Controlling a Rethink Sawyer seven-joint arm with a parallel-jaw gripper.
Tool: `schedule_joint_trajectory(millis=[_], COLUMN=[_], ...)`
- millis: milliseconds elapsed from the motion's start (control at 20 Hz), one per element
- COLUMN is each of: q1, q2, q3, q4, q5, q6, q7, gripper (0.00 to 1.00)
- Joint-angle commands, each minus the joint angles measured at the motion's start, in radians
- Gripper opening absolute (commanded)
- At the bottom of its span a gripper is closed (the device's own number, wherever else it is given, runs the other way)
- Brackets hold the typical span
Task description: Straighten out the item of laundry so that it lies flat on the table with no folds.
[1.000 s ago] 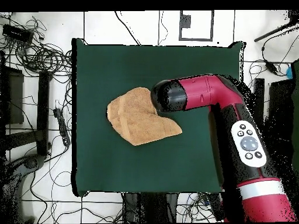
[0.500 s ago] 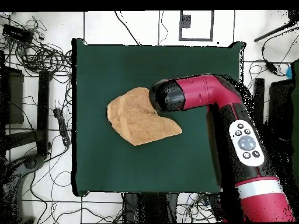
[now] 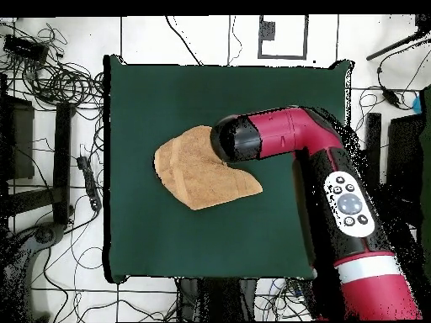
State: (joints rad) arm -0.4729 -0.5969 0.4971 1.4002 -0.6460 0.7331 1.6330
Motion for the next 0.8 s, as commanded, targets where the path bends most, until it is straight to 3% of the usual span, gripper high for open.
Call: schedule_joint_trajectory(millis=[50, 800], q1=[0.056, 0.076], q2=[0.089, 0.093], q3=[0.010, -0.036], q4=[0.103, 0.125], q5=[-0.023, -0.057], q6=[-0.064, -0.182], q7=[-0.002, 0.045], gripper=[1.00, 1.00])
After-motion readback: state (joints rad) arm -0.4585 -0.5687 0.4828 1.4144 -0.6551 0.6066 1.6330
